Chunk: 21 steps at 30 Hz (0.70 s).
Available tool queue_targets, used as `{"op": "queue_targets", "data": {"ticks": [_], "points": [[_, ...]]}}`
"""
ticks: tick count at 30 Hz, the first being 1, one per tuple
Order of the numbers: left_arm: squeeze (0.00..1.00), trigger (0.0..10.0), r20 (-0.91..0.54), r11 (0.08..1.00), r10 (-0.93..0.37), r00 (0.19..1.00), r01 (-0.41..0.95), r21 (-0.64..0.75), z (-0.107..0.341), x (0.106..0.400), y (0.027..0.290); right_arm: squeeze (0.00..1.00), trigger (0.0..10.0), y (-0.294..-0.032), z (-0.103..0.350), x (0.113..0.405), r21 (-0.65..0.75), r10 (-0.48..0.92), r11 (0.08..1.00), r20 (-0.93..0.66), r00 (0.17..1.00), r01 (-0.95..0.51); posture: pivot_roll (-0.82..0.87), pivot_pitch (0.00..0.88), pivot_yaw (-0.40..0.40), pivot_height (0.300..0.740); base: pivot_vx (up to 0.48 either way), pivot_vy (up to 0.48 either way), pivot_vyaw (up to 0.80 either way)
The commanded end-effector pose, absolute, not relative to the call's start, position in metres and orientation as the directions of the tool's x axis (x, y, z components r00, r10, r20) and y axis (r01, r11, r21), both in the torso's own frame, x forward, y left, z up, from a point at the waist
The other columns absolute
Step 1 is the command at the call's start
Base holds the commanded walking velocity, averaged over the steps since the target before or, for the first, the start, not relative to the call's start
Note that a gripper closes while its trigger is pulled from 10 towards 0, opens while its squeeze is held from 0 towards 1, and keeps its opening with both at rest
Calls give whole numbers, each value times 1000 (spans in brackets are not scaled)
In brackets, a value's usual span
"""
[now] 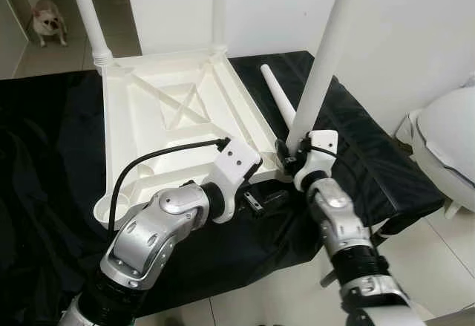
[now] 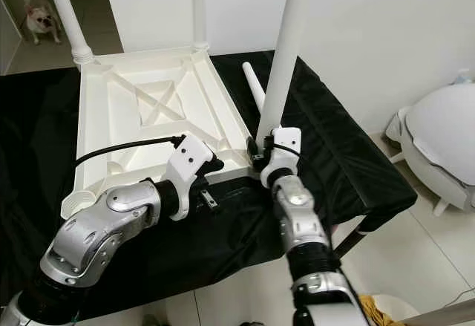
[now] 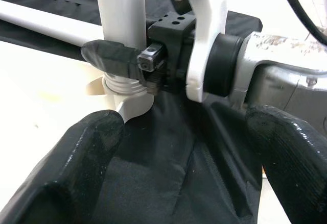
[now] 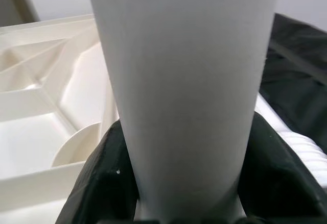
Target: Building children table
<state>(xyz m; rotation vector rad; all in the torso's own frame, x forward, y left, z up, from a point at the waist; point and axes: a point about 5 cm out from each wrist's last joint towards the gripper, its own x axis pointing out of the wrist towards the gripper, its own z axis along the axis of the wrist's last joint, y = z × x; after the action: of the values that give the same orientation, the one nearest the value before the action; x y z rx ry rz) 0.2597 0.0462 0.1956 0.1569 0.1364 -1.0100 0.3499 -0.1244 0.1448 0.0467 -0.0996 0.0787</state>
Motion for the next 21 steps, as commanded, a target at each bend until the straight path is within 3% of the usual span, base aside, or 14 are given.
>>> {"op": "queue_targets", "data": {"ticks": [1,6,11,12,21], "points": [[0,10000,-185,516,-834,520,853,71,197,260,45,0,10000,-128,150,352,83,-29,996,110,993,20,-21,77,0,740,0,0,0],[0,10000,-183,514,-836,518,855,72,198,260,44,0,10000,-101,152,352,139,-19,990,88,996,7,-19,76,-2,740,0,0,0],[0,10000,-183,517,-834,521,853,72,198,260,44,0,10000,-98,153,350,131,-24,991,83,996,13,-15,73,-4,740,0,0,0],[0,10000,-184,518,-833,522,853,72,198,260,44,1000,10000,-99,152,349,130,-27,991,79,997,17,-15,73,-5,740,0,0,0],[0,10000,-179,515,-835,519,854,73,198,261,43,1000,10000,-106,156,348,141,80,985,111,991,-96,-28,72,-4,740,0,0,0]]}}
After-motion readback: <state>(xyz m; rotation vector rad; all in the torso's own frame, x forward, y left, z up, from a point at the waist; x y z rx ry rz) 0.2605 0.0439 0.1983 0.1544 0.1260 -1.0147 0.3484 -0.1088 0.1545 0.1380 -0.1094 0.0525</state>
